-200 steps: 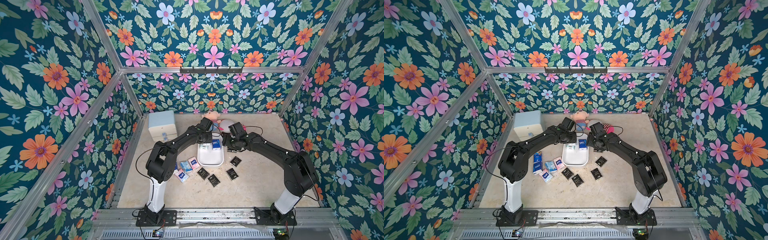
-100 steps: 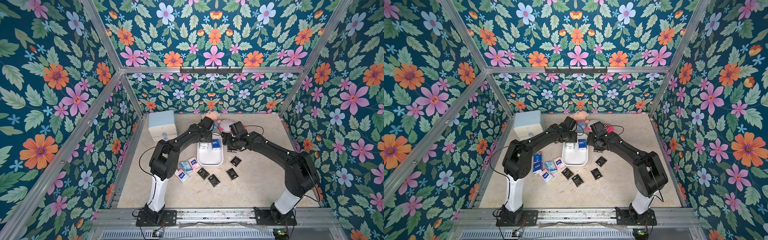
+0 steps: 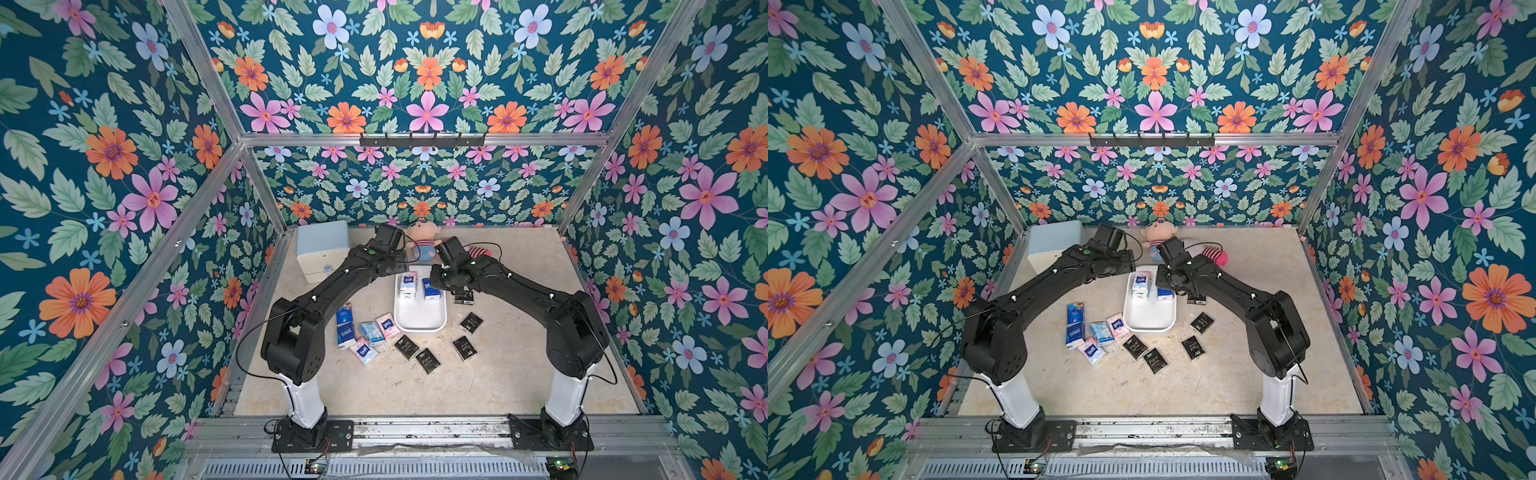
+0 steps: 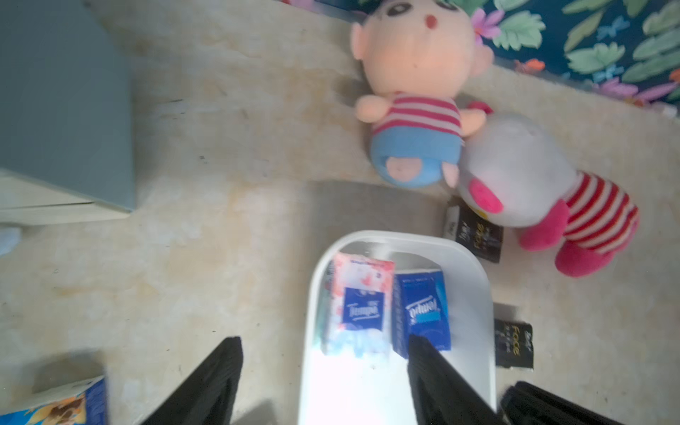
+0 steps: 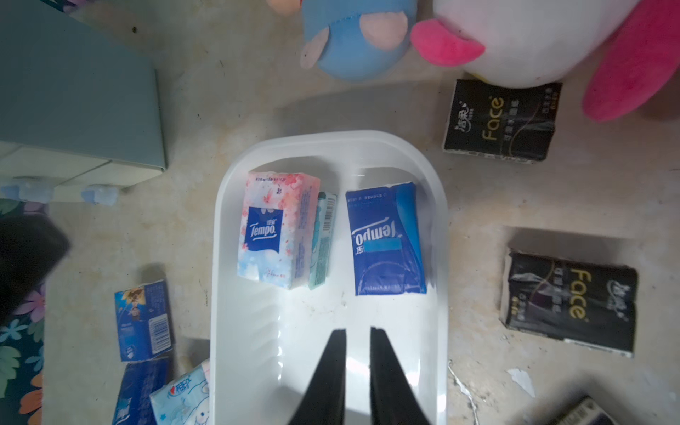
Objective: Put the pocket tissues into the storage box
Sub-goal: Place the pocket tissues in the storage box, then move the pocket tissues to the storage box.
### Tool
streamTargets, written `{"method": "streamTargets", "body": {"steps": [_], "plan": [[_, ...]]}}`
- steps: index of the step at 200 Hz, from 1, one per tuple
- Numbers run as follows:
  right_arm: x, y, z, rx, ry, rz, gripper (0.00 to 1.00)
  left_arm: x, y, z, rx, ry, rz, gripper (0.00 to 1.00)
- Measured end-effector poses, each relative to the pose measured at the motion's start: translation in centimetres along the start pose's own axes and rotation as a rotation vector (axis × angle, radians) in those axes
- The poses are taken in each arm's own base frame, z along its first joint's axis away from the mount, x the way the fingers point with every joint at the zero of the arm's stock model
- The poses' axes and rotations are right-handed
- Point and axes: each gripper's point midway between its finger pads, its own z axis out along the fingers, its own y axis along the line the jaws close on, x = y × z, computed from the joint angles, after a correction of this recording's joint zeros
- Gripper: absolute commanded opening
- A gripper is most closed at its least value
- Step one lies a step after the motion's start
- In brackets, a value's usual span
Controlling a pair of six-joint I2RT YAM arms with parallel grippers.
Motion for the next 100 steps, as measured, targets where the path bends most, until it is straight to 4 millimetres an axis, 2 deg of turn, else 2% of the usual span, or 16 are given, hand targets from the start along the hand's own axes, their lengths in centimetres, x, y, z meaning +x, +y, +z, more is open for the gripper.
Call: {"method": "streamTargets", "body": {"steps": [29,62,74,100], "plan": [[-0.7,-0.3,2.0,0.069,0.014,-0.007,0.19,1.1,6.5,-0.9,-0.059,-0.003,-0.127,0.77],[-0.5,-0.7,4.2,0.143,0.045,-0.028,0.22,4.1,13.4,-1.5,-0.141,0.021,-0.254,0.77],[-0.4,-1.0,5.0,0.165,0.058,-0.036,0.22,5.3,14.9,-1.9,-0.16,0.032,-0.278,0.77],[0.2,-1.4,6.6,0.199,0.086,-0.049,0.22,7.0,16.6,-2.5,-0.176,0.038,-0.31,0.77]]}}
